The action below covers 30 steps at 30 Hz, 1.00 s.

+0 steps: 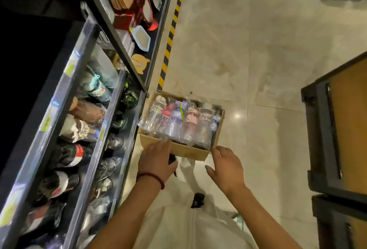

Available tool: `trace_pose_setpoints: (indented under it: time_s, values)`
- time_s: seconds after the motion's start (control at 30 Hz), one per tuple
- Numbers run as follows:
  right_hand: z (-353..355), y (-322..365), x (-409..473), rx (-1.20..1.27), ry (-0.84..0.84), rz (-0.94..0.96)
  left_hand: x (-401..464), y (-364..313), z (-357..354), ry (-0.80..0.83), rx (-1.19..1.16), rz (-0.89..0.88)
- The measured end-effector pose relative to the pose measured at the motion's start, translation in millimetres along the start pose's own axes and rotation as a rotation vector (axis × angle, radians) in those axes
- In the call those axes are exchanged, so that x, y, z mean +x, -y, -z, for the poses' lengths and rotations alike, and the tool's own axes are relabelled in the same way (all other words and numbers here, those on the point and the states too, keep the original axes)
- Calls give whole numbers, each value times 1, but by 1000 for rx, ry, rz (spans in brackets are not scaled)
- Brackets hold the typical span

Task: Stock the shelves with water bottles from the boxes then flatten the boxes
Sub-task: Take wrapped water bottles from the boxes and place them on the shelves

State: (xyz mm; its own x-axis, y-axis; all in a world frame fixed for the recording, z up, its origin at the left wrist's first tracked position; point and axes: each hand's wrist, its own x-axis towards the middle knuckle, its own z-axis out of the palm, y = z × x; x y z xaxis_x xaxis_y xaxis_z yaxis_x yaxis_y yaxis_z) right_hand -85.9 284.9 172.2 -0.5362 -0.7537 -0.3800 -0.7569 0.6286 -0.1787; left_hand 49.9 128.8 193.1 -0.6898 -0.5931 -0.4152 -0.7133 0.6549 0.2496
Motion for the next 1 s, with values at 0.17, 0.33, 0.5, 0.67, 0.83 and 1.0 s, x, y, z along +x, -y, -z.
trace_pose_setpoints:
  time_s: [0.17,0.33,0.5,0.67,0.83,1.0]
  values:
    - [-11,3,74,35,113,-110,79,32,-6,77,19,14]
    - [-41,-8,144,68,158,-170,151,49,-37,210,37,47]
    - [-92,-31,209,141,261,-280,218,61,-85,328,45,92]
    - [-157,-65,268,226,356,-437,282,69,-140,359,-68,224]
    - [-219,-92,312,419,411,-633,337,80,-209,373,-250,372]
    - [-262,-98,327,673,309,-699,365,88,-256,392,-367,535]
